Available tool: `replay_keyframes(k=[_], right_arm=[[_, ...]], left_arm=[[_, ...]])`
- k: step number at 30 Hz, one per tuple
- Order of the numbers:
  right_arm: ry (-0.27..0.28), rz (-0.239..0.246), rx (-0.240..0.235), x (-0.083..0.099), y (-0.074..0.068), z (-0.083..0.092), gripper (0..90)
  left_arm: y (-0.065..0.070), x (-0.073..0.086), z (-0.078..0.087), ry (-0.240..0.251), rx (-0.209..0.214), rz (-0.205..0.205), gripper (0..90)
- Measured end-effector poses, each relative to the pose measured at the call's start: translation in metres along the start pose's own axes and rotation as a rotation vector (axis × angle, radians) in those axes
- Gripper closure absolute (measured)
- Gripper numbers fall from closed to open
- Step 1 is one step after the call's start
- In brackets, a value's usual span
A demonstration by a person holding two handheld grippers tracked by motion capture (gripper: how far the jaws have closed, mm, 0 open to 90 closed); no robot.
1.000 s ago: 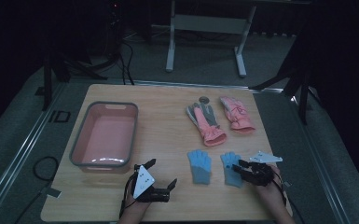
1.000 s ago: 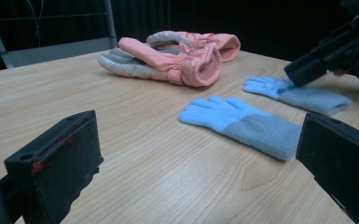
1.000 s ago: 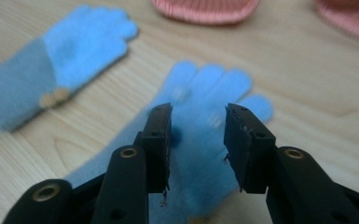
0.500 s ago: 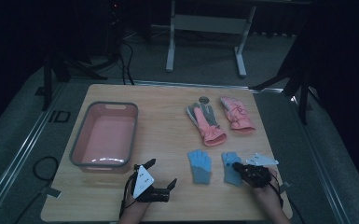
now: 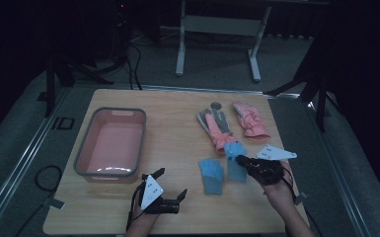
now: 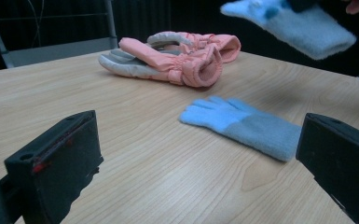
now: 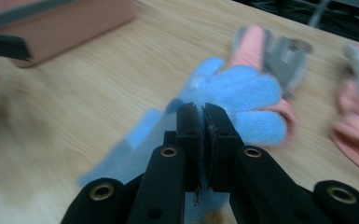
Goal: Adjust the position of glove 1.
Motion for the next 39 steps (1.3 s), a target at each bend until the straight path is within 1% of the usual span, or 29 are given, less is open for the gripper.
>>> replay_keyframes(k=[2, 4, 6, 8, 9, 11, 12, 14, 16, 17, 19, 22, 24, 28, 29, 32, 34, 36, 39], right_arm=[[0.0, 0.003, -0.048, -0.005, -0.008, -0.006, 85.7], [-0.016, 0.016, -0.075, -0.006, -0.016, -0.016, 85.7], [-0.021, 0.007, -0.1, -0.006, -0.02, -0.023, 85.7], [-0.029, 0.009, -0.127, -0.003, -0.024, -0.031, 85.6], [-0.04, -0.001, -0.154, 0.001, -0.026, -0.039, 85.6], [-0.045, -0.002, -0.16, 0.003, -0.027, -0.041, 85.5], [-0.05, -0.014, -0.175, 0.006, -0.027, -0.046, 85.5], [-0.061, -0.026, -0.189, 0.01, -0.026, -0.052, 85.5], [-0.075, -0.043, -0.197, 0.016, -0.025, -0.059, 85.5], [-0.075, -0.043, -0.197, 0.016, -0.025, -0.059, 85.5], [-0.098, -0.05, -0.216, 0.024, -0.025, -0.067, 85.4], [-0.119, -0.055, -0.225, 0.03, -0.024, -0.074, 85.3], [-0.135, -0.055, -0.22, 0.033, -0.024, -0.078, 85.2], [-0.143, -0.059, -0.213, 0.037, -0.021, -0.082, 85.0], [-0.141, -0.052, -0.206, 0.037, -0.019, -0.082, 85.0], [-0.162, -0.042, -0.189, 0.041, -0.015, -0.087, 84.4], [-0.177, -0.044, -0.182, 0.045, -0.013, -0.089, 84.1], [-0.189, -0.049, -0.182, 0.049, -0.012, -0.092, 83.9], [-0.185, -0.054, -0.192, 0.052, -0.011, -0.093, 83.6]], left_arm=[[0.0, 0.0, 0.0, 0.0, 0.0, 0.0, 0.1], [0.0, 0.0, 0.0, 0.001, 0.0, -0.001, 0.1], [0.0, 0.0, 0.0, 0.001, 0.001, -0.004, 0.1], [0.0, 0.0, 0.0, 0.001, 0.001, -0.004, 0.1], [0.0, 0.0, 0.0, 0.001, 0.001, -0.003, 0.1], [0.0, 0.0, 0.0, 0.001, 0.001, -0.004, 0.1], [0.0, 0.0, 0.0, 0.0, 0.001, -0.005, 0.1], [0.0, 0.0, 0.0, 0.0, 0.001, -0.003, 0.1], [0.0, 0.0, 0.0, 0.0, 0.001, -0.003, 0.1], [0.0, 0.0, 0.0, 0.0, 0.001, -0.003, 0.0], [0.0, 0.0, 0.0, 0.0, 0.001, -0.003, 0.1], [0.0, 0.0, 0.0, 0.0, 0.001, -0.004, 0.0], [0.0, 0.0, 0.0, 0.0, 0.001, -0.005, 0.1], [0.0, 0.0, 0.0, 0.0, 0.002, -0.005, 0.1], [0.0, 0.0, 0.0, 0.0, 0.002, -0.005, 0.1], [0.0, 0.0, 0.0, 0.0, 0.002, -0.003, 0.1], [0.0, 0.0, 0.0, 0.0, 0.002, -0.004, 0.1], [0.0, 0.0, 0.0, 0.0, 0.002, -0.004, 0.1], [0.0, 0.0, 0.0, -0.002, 0.005, -0.003, 0.1]])
Point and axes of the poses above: each handheld gripper's, and its own axes: z roughly backward along the jaws, x roughly out of its underside, y roughly to its right, the point moved 5 cm from there along -z, roughly forward along the jaws, and after that the axes turned 7 degrees about -x, right-handed, at the moved point
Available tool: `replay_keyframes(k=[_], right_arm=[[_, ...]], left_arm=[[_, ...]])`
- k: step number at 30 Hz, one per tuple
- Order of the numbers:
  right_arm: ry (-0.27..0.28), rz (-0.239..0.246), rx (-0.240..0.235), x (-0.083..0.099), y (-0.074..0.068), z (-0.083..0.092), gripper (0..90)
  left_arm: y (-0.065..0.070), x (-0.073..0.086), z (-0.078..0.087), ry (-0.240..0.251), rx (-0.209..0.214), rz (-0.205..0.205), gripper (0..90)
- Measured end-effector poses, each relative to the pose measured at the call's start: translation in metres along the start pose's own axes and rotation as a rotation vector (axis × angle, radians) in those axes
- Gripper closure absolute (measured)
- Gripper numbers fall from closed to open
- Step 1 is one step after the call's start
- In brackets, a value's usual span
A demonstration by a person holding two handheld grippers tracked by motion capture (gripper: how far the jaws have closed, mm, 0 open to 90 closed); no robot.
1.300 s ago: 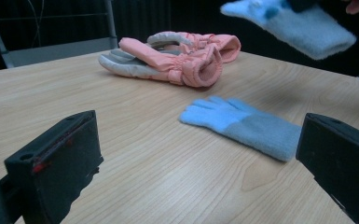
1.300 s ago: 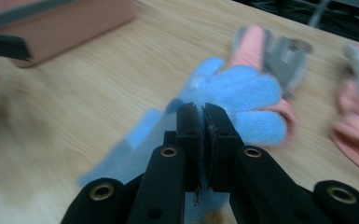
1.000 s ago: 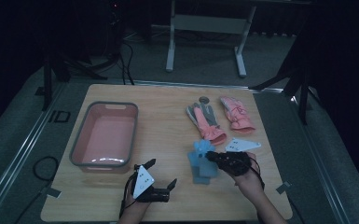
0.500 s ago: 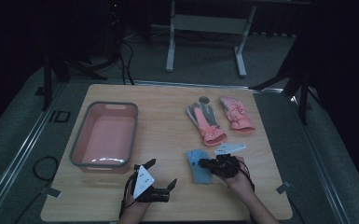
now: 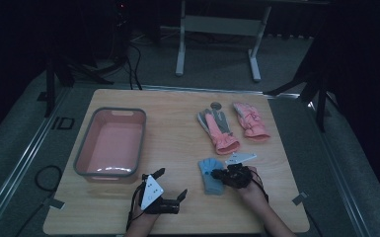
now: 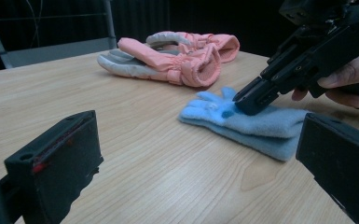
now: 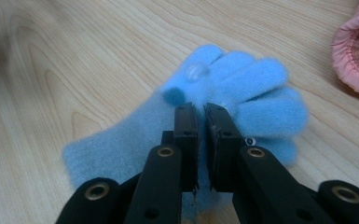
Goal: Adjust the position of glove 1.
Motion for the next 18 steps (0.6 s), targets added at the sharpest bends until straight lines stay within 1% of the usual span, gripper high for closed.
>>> replay_keyframes(k=[4, 8, 11, 12, 14, 15, 17, 18], right_arm=[[0.001, -0.007, -0.016, 0.001, -0.001, -0.001, 83.4], [0.0, 0.006, -0.024, 0.001, -0.004, -0.003, 82.6], [0.006, 0.022, -0.03, 0.0, -0.006, -0.001, 78.1], [0.011, 0.028, -0.028, -0.002, -0.007, 0.001, 76.5], [0.03, 0.046, -0.031, -0.005, -0.009, 0.006, 69.8], [0.038, 0.055, -0.028, -0.007, -0.01, 0.01, 65.7], [0.056, 0.074, -0.021, -0.01, -0.011, 0.015, 52.0], [0.07, 0.076, -0.016, -0.011, -0.011, 0.019, 48.4]], left_arm=[[0.0, 0.0, 0.0, 0.0, 0.001, 0.003, 0.0], [-0.001, 0.0, 0.0, 0.004, 0.002, 0.007, 0.1], [0.0, 0.0, -0.001, -0.002, 0.021, 0.007, 0.1], [0.001, 0.0, -0.001, 0.0, 0.028, -0.005, 0.1], [0.002, -0.001, -0.002, 0.003, 0.03, -0.03, 0.1], [0.003, -0.001, -0.002, 0.003, 0.031, -0.034, 0.1], [0.004, -0.001, -0.003, -0.008, 0.028, -0.051, 0.1], [0.005, -0.001, -0.003, -0.02, 0.025, -0.055, 0.1]])
Point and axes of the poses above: each handheld gripper's, and its own axes: z roughly backward along the jaws, x roughly out of its underside, y roughly to its right, the point moved 5 cm from there along -z, roughly forward along the jaws, and after that the axes turned 7 degrees about -x, right-handed, at the moved point
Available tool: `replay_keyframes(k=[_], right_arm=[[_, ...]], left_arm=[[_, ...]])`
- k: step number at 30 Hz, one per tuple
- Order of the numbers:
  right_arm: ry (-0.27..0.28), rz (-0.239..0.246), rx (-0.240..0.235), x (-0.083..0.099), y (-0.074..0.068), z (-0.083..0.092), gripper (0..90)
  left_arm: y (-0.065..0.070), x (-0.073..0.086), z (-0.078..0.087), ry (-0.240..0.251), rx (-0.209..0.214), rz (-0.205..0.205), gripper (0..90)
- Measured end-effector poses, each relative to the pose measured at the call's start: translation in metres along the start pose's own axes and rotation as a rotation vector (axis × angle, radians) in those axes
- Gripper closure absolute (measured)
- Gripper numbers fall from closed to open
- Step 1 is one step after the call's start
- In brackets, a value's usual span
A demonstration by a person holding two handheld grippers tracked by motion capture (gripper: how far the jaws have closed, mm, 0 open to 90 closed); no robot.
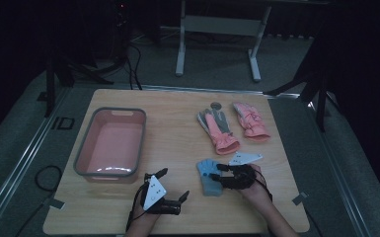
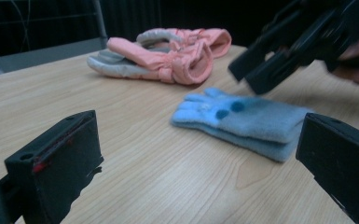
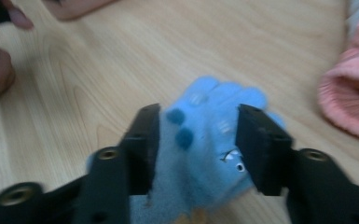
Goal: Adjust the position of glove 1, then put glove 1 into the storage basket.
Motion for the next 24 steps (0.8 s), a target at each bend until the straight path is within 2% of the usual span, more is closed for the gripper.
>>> replay_keyframes(k=[3, 4, 5, 7, 8, 9, 11, 12, 13, 14, 16, 17, 18, 19, 20, 21, 22, 24], right_arm=[[0.043, -0.016, -0.023, -0.003, 0.002, 0.009, 26.9], [0.051, -0.013, -0.029, -0.003, 0.003, 0.011, 26.1], [0.062, -0.024, -0.035, -0.003, 0.005, 0.014, 24.9], [0.097, -0.054, -0.062, -0.002, 0.009, 0.02, 15.0], [0.093, -0.055, -0.056, -0.002, 0.01, 0.021, 14.6], [0.082, -0.055, -0.056, 0.0, 0.012, 0.023, 14.5], [0.079, -0.066, -0.057, 0.003, 0.015, 0.027, 14.5], [0.081, -0.055, -0.044, 0.004, 0.017, 0.028, 14.4], [0.08, -0.042, -0.035, 0.005, 0.017, 0.03, 13.7], [0.078, -0.032, -0.018, 0.006, 0.018, 0.032, 13.7], [0.079, -0.02, -0.001, 0.007, 0.018, 0.034, 13.7], [0.085, -0.025, -0.015, 0.007, 0.018, 0.037, 13.6], [0.086, -0.047, -0.031, 0.006, 0.018, 0.04, 13.0], [0.086, -0.053, -0.028, 0.005, 0.018, 0.041, 11.1], [0.086, -0.053, -0.028, 0.005, 0.018, 0.041, 11.1], [0.086, -0.06, -0.011, 0.004, 0.018, 0.041, 10.8], [0.083, -0.061, 0.022, 0.003, 0.018, 0.04, 10.7], [0.075, -0.068, 0.006, 0.003, 0.018, 0.038, 10.7]], left_arm=[[0.002, -0.004, 0.0, -0.024, -0.018, -0.018, 0.1], [0.003, -0.006, 0.001, -0.028, -0.012, -0.016, 0.1], [0.006, -0.008, 0.001, -0.025, 0.012, -0.008, 0.1], [0.01, -0.01, 0.001, -0.046, 0.047, -0.002, 0.1], [0.013, -0.01, 0.0, -0.064, 0.067, -0.002, 0.1], [0.016, -0.01, 0.0, -0.074, 0.113, -0.001, 0.1], [0.02, -0.008, -0.002, -0.1, 0.157, -0.014, 0.1], [0.021, -0.008, -0.002, -0.104, 0.183, -0.015, 3.2], [0.023, -0.009, -0.002, -0.096, 0.192, -0.011, 7.5], [0.024, -0.01, -0.003, -0.1, 0.212, -0.007, 8.0], [0.025, -0.012, -0.004, -0.104, 0.221, -0.011, 10.2], [0.028, -0.016, -0.008, -0.098, 0.24, -0.023, 10.2], [0.03, -0.017, -0.01, -0.102, 0.256, -0.036, 14.5], [0.032, -0.018, -0.013, -0.113, 0.261, -0.058, 15.0], [0.032, -0.018, -0.013, -0.113, 0.261, -0.058, 15.6], [0.038, -0.019, -0.017, -0.123, 0.279, -0.107, 15.6], [0.041, -0.019, -0.02, -0.133, 0.287, -0.128, 17.1], [0.046, -0.019, -0.026, -0.143, 0.294, -0.163, 18.4]])
Point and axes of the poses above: each handheld gripper's, and its own axes: z roughly backward along the jaws, x roughly out of its underside, y roughly to its right, the point moved 5 cm from there along -z, roughly forward along the jaws, and after that the axes turned 7 degrees about -x, right-handed, at the moved point
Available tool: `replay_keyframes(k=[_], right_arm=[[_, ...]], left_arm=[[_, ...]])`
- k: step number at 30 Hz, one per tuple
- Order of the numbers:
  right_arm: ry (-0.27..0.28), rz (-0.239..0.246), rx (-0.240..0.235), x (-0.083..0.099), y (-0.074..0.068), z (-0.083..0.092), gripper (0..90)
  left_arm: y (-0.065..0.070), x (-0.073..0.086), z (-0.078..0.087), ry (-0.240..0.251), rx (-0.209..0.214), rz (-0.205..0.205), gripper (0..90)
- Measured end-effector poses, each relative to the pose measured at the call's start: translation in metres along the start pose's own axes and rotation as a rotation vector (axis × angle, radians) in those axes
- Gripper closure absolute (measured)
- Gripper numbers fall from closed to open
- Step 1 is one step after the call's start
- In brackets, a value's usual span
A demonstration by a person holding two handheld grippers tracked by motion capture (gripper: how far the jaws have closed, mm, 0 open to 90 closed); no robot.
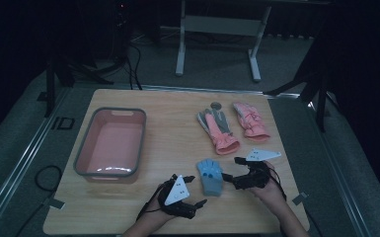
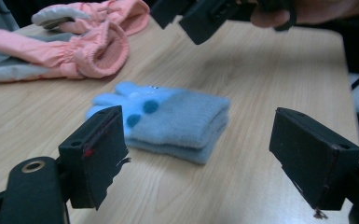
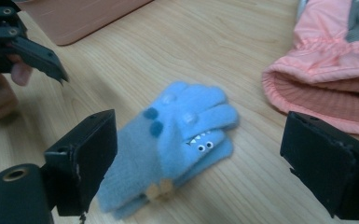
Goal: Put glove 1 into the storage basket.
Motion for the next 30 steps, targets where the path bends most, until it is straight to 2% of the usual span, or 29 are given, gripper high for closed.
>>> replay_keyframes(k=[2, 4, 5, 8, 10, 12, 15, 16, 17, 20, 24, 25, 27, 30], right_arm=[[0.001, -0.002, 0.002, -0.001, 0.0, -0.003, 14.3], [-0.013, -0.032, -0.002, -0.002, 0.003, -0.008, 27.8], [-0.027, -0.033, 0.013, -0.002, 0.005, -0.011, 36.3], [-0.049, -0.074, 0.011, -0.003, 0.01, -0.02, 47.6], [-0.054, -0.1, 0.007, -0.003, 0.013, -0.027, 47.2], [-0.064, -0.126, -0.011, -0.002, 0.014, -0.035, 42.8], [-0.074, -0.134, 0.017, 0.0, 0.016, -0.045, 37.4], [-0.074, -0.134, 0.017, 0.0, 0.016, -0.045, 37.4], [-0.076, -0.147, 0.026, 0.001, 0.018, -0.049, 37.3], [-0.1, -0.161, 0.037, 0.004, 0.021, -0.057, 37.4], [-0.134, -0.15, 0.024, 0.01, 0.017, -0.064, 37.6], [-0.125, -0.134, 0.023, 0.011, 0.016, -0.065, 38.0], [-0.142, -0.102, 0.034, 0.012, 0.013, -0.065, 42.9], [-0.172, -0.053, 0.038, 0.012, 0.008, -0.067, 52.0]], left_arm=[[0.003, -0.001, -0.007, -0.023, 0.011, -0.038, 18.6], [0.006, -0.002, -0.015, -0.045, 0.026, -0.073, 20.2], [0.007, -0.003, -0.018, -0.037, 0.032, -0.088, 22.4], [0.011, -0.004, -0.025, -0.055, 0.042, -0.144, 26.1], [0.013, -0.006, -0.029, -0.054, 0.058, -0.163, 27.5], [0.015, -0.006, -0.035, -0.068, 0.084, -0.178, 30.0], [0.014, -0.004, -0.043, -0.114, 0.105, -0.205, 34.3], [0.014, -0.004, -0.043, -0.114, 0.105, -0.205, 39.7], [0.014, -0.003, -0.047, -0.143, 0.105, -0.224, 39.7], [0.012, -0.003, -0.051, -0.158, 0.105, -0.215, 41.7], [0.011, -0.001, -0.054, -0.192, 0.087, -0.239, 43.3], [0.01, 0.001, -0.055, -0.21, 0.077, -0.242, 45.4], [0.009, 0.005, -0.056, -0.224, 0.066, -0.252, 46.0], [0.007, 0.005, -0.056, -0.233, 0.054, -0.26, 54.2]])
Point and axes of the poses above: each handheld gripper's, and its own axes: z roughly backward along the jaws, x roughly out of its underside, y roughly to its right, the point moved 5 cm from there along -z, roughly forward along the jaws, and after that the axes turned 7 degrees about -x, right-handed, at the moved point
